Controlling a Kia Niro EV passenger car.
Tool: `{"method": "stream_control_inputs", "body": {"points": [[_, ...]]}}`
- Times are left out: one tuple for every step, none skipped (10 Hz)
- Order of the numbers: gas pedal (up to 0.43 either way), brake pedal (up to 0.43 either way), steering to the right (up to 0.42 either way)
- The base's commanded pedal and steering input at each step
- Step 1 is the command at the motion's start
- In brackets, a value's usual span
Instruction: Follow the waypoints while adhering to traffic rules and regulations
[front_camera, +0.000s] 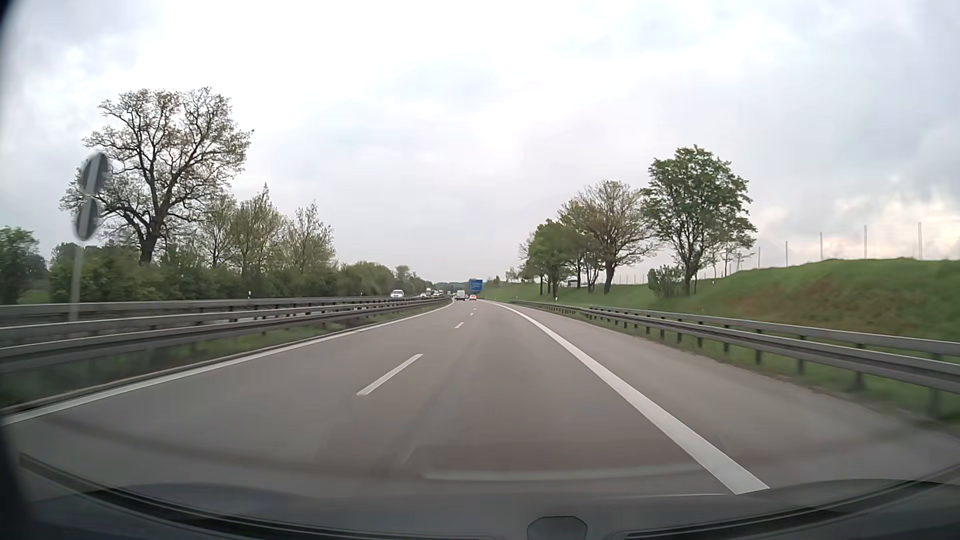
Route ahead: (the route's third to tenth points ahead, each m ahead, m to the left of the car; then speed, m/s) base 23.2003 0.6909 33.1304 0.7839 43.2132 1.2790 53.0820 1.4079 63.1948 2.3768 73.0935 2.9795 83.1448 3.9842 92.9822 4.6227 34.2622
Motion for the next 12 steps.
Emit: {"method": "stream_control_inputs", "body": {"points": [[0.240, 0.000, -0.008], [0.228, 0.000, -0.008], [0.228, 0.000, -0.008], [0.228, 0.000, -0.008], [0.228, 0.000, -0.008], [0.228, 0.000, -0.008], [0.228, 0.000, -0.008], [0.209, 0.000, -0.007], [0.197, 0.000, -0.007], [0.177, 0.000, -0.007], [0.177, 0.000, -0.007], [0.177, 0.000, -0.006]]}}
